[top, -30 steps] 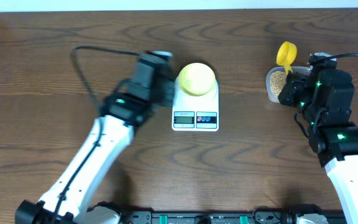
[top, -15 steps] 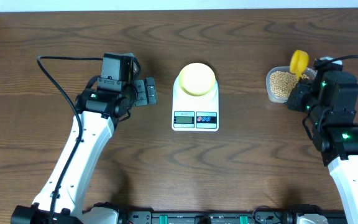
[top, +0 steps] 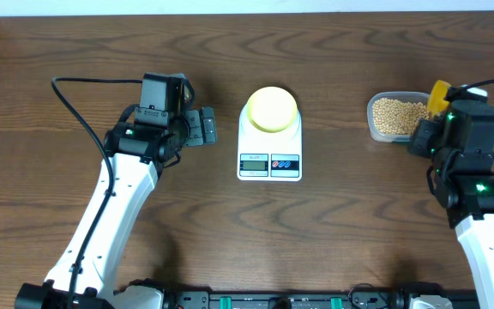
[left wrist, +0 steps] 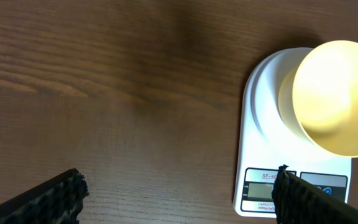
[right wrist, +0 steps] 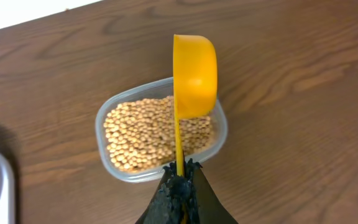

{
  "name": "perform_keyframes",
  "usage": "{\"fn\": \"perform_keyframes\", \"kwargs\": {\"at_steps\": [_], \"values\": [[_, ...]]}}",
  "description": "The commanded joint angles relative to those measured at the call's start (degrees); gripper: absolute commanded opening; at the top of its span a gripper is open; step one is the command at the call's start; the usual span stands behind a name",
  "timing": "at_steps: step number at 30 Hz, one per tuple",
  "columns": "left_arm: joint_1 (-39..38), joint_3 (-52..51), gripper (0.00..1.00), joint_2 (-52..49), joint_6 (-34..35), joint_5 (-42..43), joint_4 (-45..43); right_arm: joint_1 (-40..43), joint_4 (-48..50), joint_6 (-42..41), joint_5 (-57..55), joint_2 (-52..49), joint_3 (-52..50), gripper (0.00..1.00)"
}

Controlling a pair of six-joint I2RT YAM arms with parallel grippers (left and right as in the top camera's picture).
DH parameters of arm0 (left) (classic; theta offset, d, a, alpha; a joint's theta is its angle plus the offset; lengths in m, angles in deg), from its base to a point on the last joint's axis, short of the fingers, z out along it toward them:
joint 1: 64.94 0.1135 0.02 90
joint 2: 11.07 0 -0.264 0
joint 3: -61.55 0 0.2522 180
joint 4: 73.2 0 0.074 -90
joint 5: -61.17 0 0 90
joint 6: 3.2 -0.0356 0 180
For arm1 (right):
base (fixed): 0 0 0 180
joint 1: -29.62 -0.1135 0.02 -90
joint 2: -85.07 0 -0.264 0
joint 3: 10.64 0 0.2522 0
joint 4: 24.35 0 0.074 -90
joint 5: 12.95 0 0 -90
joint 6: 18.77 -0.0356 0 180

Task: Scoop item into bowl and weigh 50g on scale

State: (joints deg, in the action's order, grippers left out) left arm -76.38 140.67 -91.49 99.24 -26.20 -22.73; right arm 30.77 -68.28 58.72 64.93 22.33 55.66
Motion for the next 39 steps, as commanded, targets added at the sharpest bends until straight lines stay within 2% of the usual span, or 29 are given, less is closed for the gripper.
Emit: {"fn": "perform_keyframes", "kwargs": {"at_steps": [1, 12, 19, 27, 39], "values": [[0.2, -0.3, 0.98, -0.1, 0.3, -0.3, 0.2, 2.4, 0.2, 0.8, -1.2, 0.2, 1.0, 0.01], [0.2, -0.3, 0.98, -0.1, 0.3, -0.3, 0.4, 8.9, 1.3, 0.1, 3.0, 0.2, 1.0, 0.01], [0.2, -0.3, 0.98, -0.1, 0.3, -0.3, 0.4, 8.9, 2.5, 0.2, 9.3, 0.1, 1.0, 0.01], [0.2, -0.3, 0.98, -0.1, 0.3, -0.3, 0.4, 8.9, 10.1, 0.2, 17.4, -0.8, 1.0, 0.01], [0.2, -0.3, 0.98, -0.1, 0.3, -0.3, 0.4, 8.9, 13.6, 0.2, 22.7, -1.0, 1.0, 0.01]]}}
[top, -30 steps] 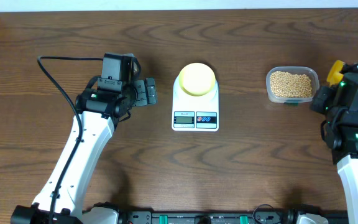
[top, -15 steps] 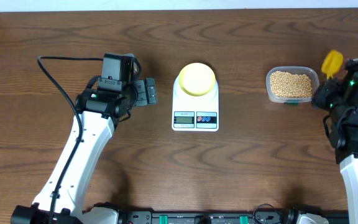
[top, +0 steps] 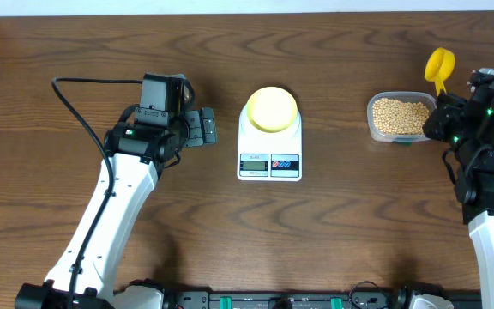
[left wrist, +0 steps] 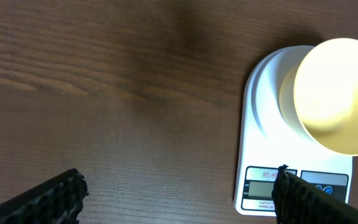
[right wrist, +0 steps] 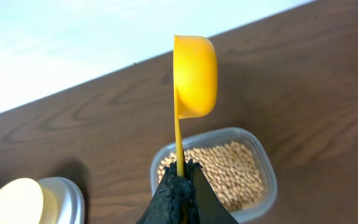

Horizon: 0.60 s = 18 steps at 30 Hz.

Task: Scoop item into bowl and weigh 50g on scale

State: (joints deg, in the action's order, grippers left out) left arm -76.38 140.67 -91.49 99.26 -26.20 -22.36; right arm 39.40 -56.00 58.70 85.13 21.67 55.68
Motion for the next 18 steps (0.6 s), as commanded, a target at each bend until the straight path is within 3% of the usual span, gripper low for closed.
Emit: {"fn": "perform_keyframes", "kwargs": {"at_steps": [1, 9, 14, 16, 18], "values": [[0.2, -0.3, 0.98, -0.1, 0.9, 0.1, -0.3, 0.3, 1.7, 0.2, 2.7, -0.4, 1.0, 0.01], [0.1, -0.3, 0.98, -0.1, 12.3, 14.3, -5.0, 0.3, 1.6, 0.2, 3.7, -0.4, 1.0, 0.01], [0.1, -0.3, 0.96, -0.1, 12.3, 21.6, -8.0, 0.3, 1.1, 0.2, 5.9, -0.4, 1.0, 0.01], [0.0, -0.4, 0.70, -0.1, 12.3, 22.3, -7.1, 0.3, 1.1, 0.2, 6.0, -0.4, 1.0, 0.01], [-0.6, -0.7, 0.33, -0.4, 12.2, 22.1, -6.8, 0.3, 1.2, 0.2, 6.0, -0.4, 1.0, 0.01]]}}
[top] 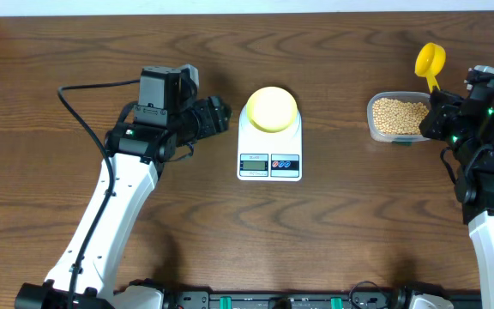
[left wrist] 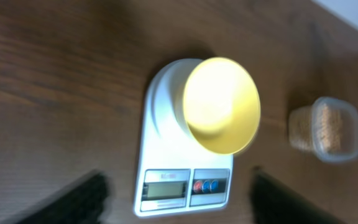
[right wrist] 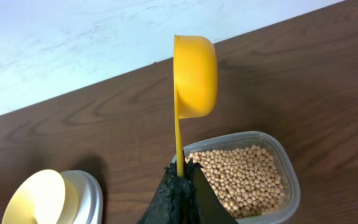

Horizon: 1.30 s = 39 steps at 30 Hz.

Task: Scoop item into bowl and weigh 50g on scale

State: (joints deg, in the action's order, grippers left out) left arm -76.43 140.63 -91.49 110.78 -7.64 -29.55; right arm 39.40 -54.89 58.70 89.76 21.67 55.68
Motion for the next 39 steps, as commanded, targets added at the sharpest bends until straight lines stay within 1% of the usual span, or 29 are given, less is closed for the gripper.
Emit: {"fn": "perform_keyframes", "kwargs": {"at_steps": [1, 3, 5, 6, 8, 9, 14, 21, 23, 25, 34, 39], "values": [[-1.0, -0.7, 0.24, -0.9, 0.7, 3.5, 0.4, 0.3, 0.0, 0.2, 1.4, -0.4, 1.0, 0.01], [-2.1, -0.8, 0.14, -1.9, 0.7, 3.2, 0.3, 0.3, 0.1, 0.2, 1.4, -0.4, 1.0, 0.01], [-3.9, -0.8, 0.10, -3.2, -1.0, 3.2, -0.3, 0.3, 0.1, 0.2, 1.4, -0.4, 1.0, 0.01], [-5.1, -0.8, 0.08, -4.1, -3.3, 3.2, -0.6, 0.3, 0.1, 0.2, 1.4, -0.4, 1.0, 0.01], [-8.1, -0.8, 0.08, -6.2, -8.3, 2.3, -1.4, 0.3, 0.1, 0.2, 1.4, -0.4, 1.0, 0.01], [-9.5, -0.8, 0.07, -7.2, -9.4, 1.2, -1.8, 0.3, 0.1, 0.2, 1.4, -0.4, 1.0, 0.01], [-14.2, -0.8, 0.07, -11.2, -11.7, 0.0, -4.6, 0.3, 0.1, 0.2, 1.4, -0.4, 1.0, 0.01], [-19.6, -0.8, 0.07, -15.7, -17.4, -0.3, -3.0, 0.3, 0.1, 0.2, 1.4, -0.4, 1.0, 0.01], [-21.3, -0.8, 0.07, -16.9, -17.8, -4.2, -2.9, 0.3, 0.1, 0.2, 1.3, -0.4, 1.0, 0.01], [-22.1, -0.8, 0.07, -18.2, -17.9, -6.1, -2.8, 0.3, 0.1, 0.2, 1.3, -0.4, 1.0, 0.01], [-22.3, -0.8, 0.07, -24.4, -18.0, -8.5, -6.8, 0.3, 0.1, 1.1, 1.1, -0.4, 1.0, 0.01], [-22.4, -0.8, 0.07, -26.6, -18.0, -8.4, -7.1, 0.3, 0.1, 1.1, 1.1, -0.4, 1.0, 0.01]]}}
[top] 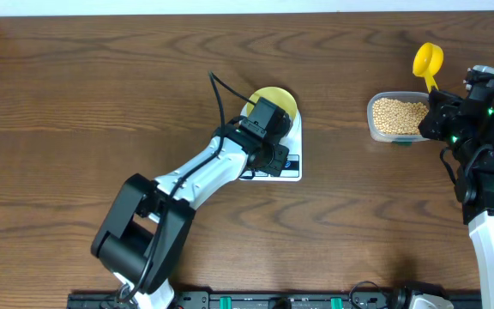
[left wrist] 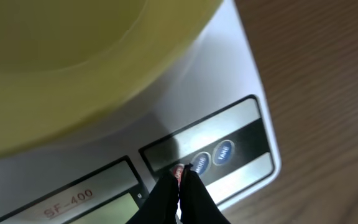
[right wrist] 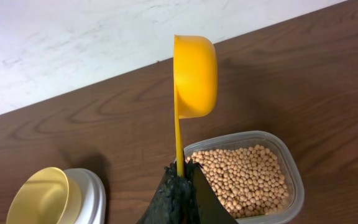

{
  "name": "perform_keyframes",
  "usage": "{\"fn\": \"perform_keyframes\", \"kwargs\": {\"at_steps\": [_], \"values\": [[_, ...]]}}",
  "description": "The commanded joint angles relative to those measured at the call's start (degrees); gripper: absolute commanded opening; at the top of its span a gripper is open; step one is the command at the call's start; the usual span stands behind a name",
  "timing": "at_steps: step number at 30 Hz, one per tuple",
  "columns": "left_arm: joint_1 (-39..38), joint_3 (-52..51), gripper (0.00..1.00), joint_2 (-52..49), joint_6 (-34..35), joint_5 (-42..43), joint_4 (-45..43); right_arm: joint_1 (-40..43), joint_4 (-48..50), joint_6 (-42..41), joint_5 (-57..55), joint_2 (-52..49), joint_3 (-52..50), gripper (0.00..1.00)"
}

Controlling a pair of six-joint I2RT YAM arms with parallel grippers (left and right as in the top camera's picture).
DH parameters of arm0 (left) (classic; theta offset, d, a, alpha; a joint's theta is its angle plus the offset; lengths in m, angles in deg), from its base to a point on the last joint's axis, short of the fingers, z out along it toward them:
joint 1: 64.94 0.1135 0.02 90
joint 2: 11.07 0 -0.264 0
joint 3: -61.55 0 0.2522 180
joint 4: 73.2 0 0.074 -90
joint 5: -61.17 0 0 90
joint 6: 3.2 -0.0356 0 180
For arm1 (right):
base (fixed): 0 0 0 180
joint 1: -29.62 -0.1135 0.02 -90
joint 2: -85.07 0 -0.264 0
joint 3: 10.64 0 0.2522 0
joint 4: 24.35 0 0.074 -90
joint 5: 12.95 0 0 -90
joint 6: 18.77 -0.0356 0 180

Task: Scoop item into bowl and weigh 50g on scale

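A white scale (top: 293, 168) at the table's middle carries a yellow bowl (top: 278, 98). My left gripper (left wrist: 184, 170) is shut with nothing in it, and its tips rest on the red button of the scale's (left wrist: 229, 74) control strip, beside two blue buttons (left wrist: 224, 149). At the right, my right gripper (right wrist: 180, 167) is shut on the thin handle of a yellow scoop (right wrist: 195, 74), held upright behind a clear tub of soybeans (right wrist: 250, 177). The scoop (top: 427, 60) shows only its back, so its inside is hidden.
The scale's display (left wrist: 107, 208) lies left of the buttons. My left arm (top: 187, 184) stretches diagonally from the front edge to the scale. Beyond the table's far edge is a white wall (right wrist: 73, 43). The bean tub (top: 396, 117) stands right of the scale.
My left gripper, open to the left of the scale before, is now shut with its tips on the scale's red button. The right gripper and scoop have barely shifted.
At first the right gripper held the scoop low over the bean tub, while the left gripper lay open left of the scale. The scoop then stood higher, behind the tub. The left wrist turned towards the scale, and now touches its button.
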State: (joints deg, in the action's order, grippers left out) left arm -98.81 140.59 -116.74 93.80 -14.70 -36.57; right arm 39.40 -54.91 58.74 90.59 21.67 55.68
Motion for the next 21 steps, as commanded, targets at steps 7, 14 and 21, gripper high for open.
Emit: {"fn": "perform_keyframes", "kwargs": {"at_steps": [7, 14, 21], "values": [[0.0, -0.8, 0.08, -2.6, -1.0, -1.3, -0.1, 0.3, 0.1, 1.0, 0.3, -0.4, 1.0, 0.01], [0.0, -0.8, 0.08, -2.6, -1.0, 1.9, 0.1, 0.3, 0.1, 1.0, 0.3, -0.4, 1.0, 0.01], [0.0, -0.9, 0.07, -2.6, -1.0, 1.8, 0.1, 0.3, 0.1, 1.0, 0.3, -0.4, 1.0, 0.01]]}}
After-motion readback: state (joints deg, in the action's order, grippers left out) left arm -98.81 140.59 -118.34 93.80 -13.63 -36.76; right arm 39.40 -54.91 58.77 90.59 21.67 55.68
